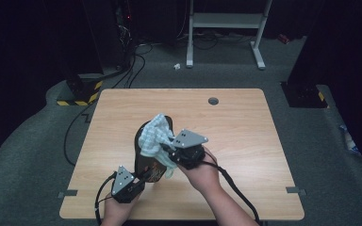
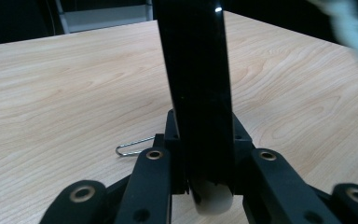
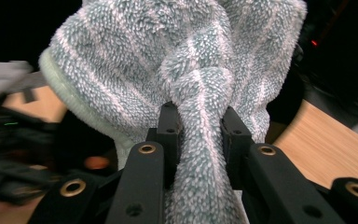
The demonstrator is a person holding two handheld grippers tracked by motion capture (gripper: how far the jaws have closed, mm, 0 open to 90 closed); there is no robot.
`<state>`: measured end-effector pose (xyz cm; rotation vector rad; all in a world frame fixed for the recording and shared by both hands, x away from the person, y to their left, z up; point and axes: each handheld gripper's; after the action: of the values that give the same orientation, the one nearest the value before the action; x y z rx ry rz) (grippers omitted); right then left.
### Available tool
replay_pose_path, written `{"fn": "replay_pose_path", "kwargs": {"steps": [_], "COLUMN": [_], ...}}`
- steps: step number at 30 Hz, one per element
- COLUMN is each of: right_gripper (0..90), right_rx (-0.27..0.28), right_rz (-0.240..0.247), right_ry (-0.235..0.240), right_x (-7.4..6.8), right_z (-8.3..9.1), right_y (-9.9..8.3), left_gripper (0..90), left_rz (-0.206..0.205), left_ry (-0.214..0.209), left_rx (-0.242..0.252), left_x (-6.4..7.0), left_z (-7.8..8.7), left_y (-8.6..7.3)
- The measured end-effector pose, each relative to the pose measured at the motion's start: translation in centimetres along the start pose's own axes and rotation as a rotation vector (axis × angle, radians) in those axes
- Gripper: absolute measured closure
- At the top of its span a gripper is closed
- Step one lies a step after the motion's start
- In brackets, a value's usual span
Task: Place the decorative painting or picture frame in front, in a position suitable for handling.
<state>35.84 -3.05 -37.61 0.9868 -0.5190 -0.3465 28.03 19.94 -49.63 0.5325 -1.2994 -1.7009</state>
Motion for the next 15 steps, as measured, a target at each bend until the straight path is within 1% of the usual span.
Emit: {"fn": "replay_pose_path", "kwargs": {"steps": [1,2,3,6,8,10,11,12,15], "right_gripper": [74.2,74.2,74.1,74.1,74.1,74.1,74.1,74.1,74.1], "right_rx": [-0.009,-0.009,-0.024,-0.061,-0.075,-0.074,-0.064,-0.064,-0.052], "right_rz": [-0.017,-0.017,-0.038,-0.061,-0.075,-0.071,-0.050,-0.050,-0.011], "right_ry": [-0.016,-0.016,-0.049,-0.110,-0.132,-0.138,-0.140,-0.140,-0.116], "right_x": [0.7,0.7,2.0,3.8,4.5,4.6,4.1,4.1,2.8], "right_z": [-0.2,-0.2,-0.6,-1.0,-1.1,-0.9,-0.6,-0.6,-0.4], "right_y": [-0.2,-0.2,-0.6,-1.3,-1.7,-1.7,-1.6,-1.6,-1.1], "left_gripper": [76.7,76.7,76.7,77.0,77.0,77.1,77.1,77.1,77.2], "left_rz": [0.000,0.000,-0.001,0.008,0.008,0.010,0.012,0.011,0.012], "left_ry": [-0.001,-0.001,-0.002,-0.007,-0.006,-0.006,-0.006,-0.005,-0.006], "left_rx": [0.000,0.000,-0.001,-0.002,-0.002,-0.001,-0.002,-0.002,-0.012], "left_x": [0.0,0.0,-0.1,-0.1,-0.1,-0.1,-0.1,-0.1,-0.1], "left_z": [0.0,0.0,0.0,0.1,0.1,0.1,0.1,0.0,0.0], "left_y": [0.0,0.0,0.0,0.0,0.0,0.0,0.0,0.0,0.1]}}
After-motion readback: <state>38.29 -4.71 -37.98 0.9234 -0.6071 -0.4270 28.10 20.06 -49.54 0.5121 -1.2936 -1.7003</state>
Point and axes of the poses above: each handheld gripper's, and its own axes: z roughly backward along the jaws, y roughly out of its top, x roughly to its right, and after that the axes turned 9 degrees about z, right-handed
